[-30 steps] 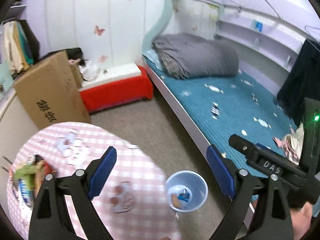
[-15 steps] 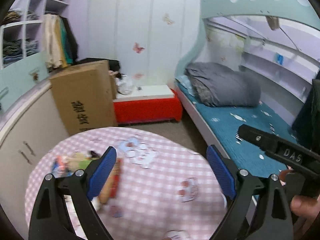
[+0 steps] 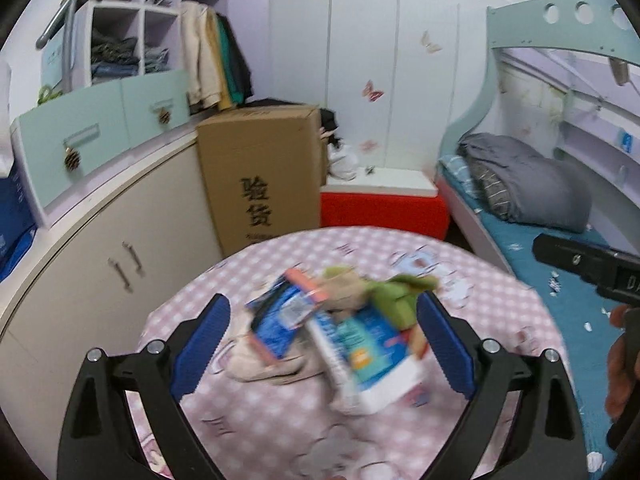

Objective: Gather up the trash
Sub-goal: 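Grasp the green plush sprout with the right tool while the left tool grasps a blue wrapper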

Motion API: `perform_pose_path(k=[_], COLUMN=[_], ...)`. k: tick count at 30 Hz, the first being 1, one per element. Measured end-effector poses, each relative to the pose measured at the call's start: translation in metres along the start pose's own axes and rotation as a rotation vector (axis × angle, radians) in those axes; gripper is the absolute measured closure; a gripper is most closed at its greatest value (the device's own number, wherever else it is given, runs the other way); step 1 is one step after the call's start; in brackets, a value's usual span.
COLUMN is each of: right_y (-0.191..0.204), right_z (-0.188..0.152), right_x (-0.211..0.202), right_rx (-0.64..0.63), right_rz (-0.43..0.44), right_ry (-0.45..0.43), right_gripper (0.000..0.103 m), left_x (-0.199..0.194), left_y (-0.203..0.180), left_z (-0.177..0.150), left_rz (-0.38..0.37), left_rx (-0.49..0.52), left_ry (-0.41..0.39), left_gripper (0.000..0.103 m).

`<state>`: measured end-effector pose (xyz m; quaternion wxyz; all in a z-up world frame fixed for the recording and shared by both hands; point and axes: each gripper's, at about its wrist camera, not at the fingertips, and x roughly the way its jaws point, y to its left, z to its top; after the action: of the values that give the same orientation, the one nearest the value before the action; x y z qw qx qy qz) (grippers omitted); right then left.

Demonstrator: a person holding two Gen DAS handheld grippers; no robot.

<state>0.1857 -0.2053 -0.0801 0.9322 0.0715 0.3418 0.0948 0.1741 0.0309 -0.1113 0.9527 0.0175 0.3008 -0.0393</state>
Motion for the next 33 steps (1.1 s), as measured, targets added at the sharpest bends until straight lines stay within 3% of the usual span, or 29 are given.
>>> perform_pose_path(k=[6,15,18,20,22,23,26,33], right_y=[0.034,0.076,0.083,0.082,0.078,0.075,0.063,0.029], right_z=[-0.001,-0.006,-0.01,-0.012,-0.014,-0.014,-0.013,-0.004], right_x=[0.04,0.095,0.109,0.116,0.117,0.114,0.101,0.066], right_rx=[-0.104,-0.278,-0.314,-0.328,-0.321,-0.313,-0.266,-0.145], right_rz=[0.025,0.048,0.032,0.018,0.026,0.039,0.067,0.096], right_ry=[0.058,0.134,0.163,0.187,0.197,0.195,0.171,0.117], right_gripper=[0.006,0.01,0.028,0.063,0.075,0.08,0.084,0.084], left_x=[0.033,0.091,0.104,0.107,0.108,0.11,0.112,0.086], left_y=[0.037,0.048,0.047,0.051,0.052,0.052,0.051,0.053], left_z=[-0.018,-0.029,-0.028,-0.025,-0.024,-0.023,-0.026,-0.021], left_rz=[0.039,0.05,0.068,0.046,0.009,-0.013,-0.053,-0.058], left_rx=[-0.017,0.026,0.048,0.025,0.011,0.004,-0.009,-0.048], left_ry=[0.068,0.163,0.18,0.174,0.175,0.188,0.213,0.144], left_gripper=[0.011,0.011,0.011,0.012,0.03,0.048,0.073,0.096])
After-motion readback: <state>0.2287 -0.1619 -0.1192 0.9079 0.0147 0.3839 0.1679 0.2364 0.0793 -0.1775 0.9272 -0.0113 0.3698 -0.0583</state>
